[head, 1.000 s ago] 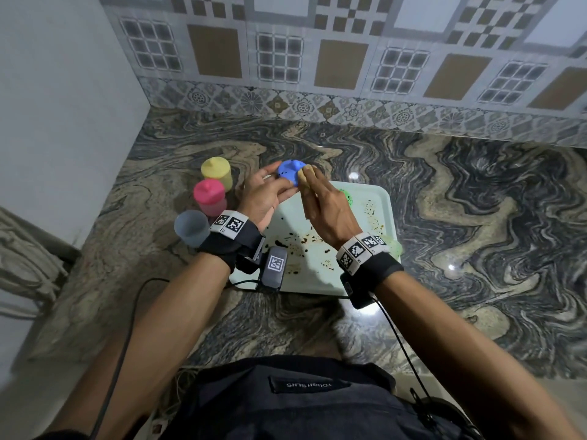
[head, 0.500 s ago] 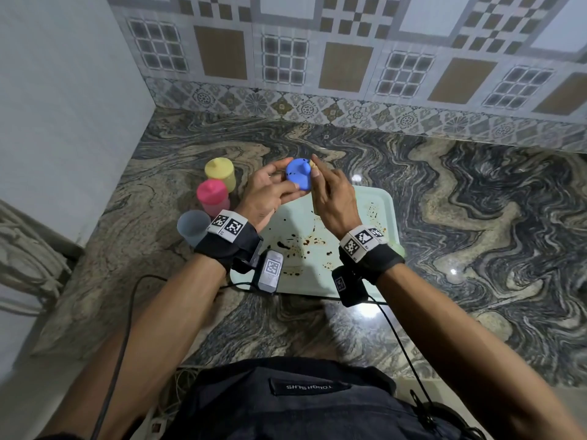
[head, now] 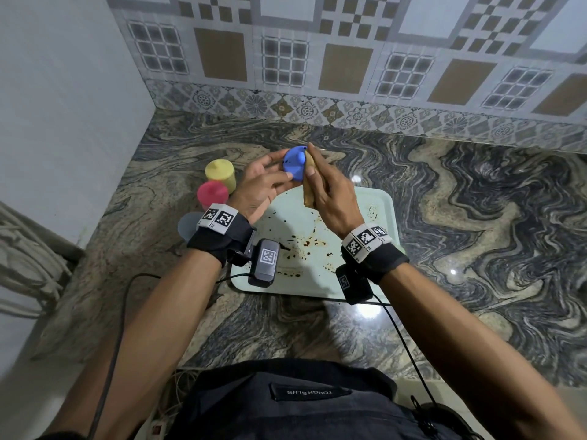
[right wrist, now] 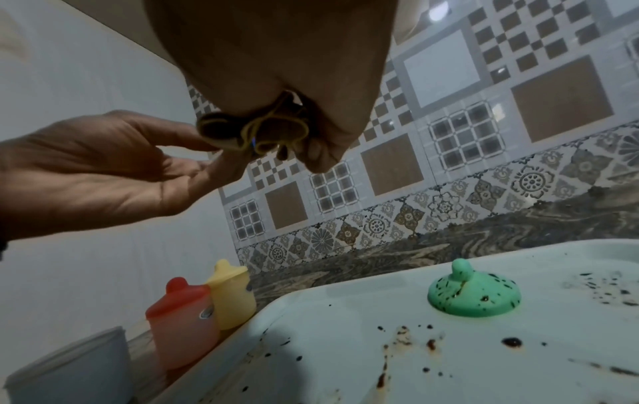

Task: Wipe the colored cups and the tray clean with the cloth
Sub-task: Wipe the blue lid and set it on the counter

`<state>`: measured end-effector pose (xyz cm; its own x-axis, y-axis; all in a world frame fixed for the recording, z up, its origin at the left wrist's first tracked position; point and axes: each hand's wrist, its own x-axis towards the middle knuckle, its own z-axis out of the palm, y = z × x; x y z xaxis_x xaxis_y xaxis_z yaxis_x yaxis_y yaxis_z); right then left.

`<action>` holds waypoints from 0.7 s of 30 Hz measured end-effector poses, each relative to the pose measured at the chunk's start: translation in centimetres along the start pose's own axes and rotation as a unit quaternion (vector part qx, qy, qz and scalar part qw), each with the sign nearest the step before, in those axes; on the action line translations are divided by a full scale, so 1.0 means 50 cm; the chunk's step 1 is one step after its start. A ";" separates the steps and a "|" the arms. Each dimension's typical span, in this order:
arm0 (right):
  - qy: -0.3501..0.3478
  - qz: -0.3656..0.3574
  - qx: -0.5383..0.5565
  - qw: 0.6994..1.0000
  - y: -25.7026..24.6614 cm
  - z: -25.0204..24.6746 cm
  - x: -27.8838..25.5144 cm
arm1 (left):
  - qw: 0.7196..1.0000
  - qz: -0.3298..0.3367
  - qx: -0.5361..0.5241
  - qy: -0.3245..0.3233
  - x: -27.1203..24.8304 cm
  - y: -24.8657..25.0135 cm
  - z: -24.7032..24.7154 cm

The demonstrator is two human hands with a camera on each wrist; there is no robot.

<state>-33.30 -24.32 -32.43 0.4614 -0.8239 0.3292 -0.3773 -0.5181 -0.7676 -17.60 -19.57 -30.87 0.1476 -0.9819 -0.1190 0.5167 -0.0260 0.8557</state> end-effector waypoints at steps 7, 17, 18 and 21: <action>-0.053 -0.009 -0.018 0.998 -0.016 -0.012 0.001 | 0.999 -0.010 0.033 -0.039 -0.008 0.026 -0.008; -0.014 -0.084 -0.064 0.994 -0.031 -0.007 0.002 | 1.000 -0.006 0.021 -0.007 0.008 0.023 0.003; -0.018 -0.080 -0.062 0.995 -0.031 -0.006 0.002 | 1.000 -0.007 0.015 -0.013 0.007 0.022 0.001; -0.018 -0.085 -0.048 0.995 -0.033 -0.009 0.007 | 0.999 -0.012 0.005 -0.050 0.001 0.029 -0.011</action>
<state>-32.87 -23.85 -30.80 0.5532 -0.7140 0.4292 -0.3653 -0.6709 -0.6453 -16.37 -19.54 -29.89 0.0500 -0.9949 -0.0880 0.5101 -0.0503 0.8587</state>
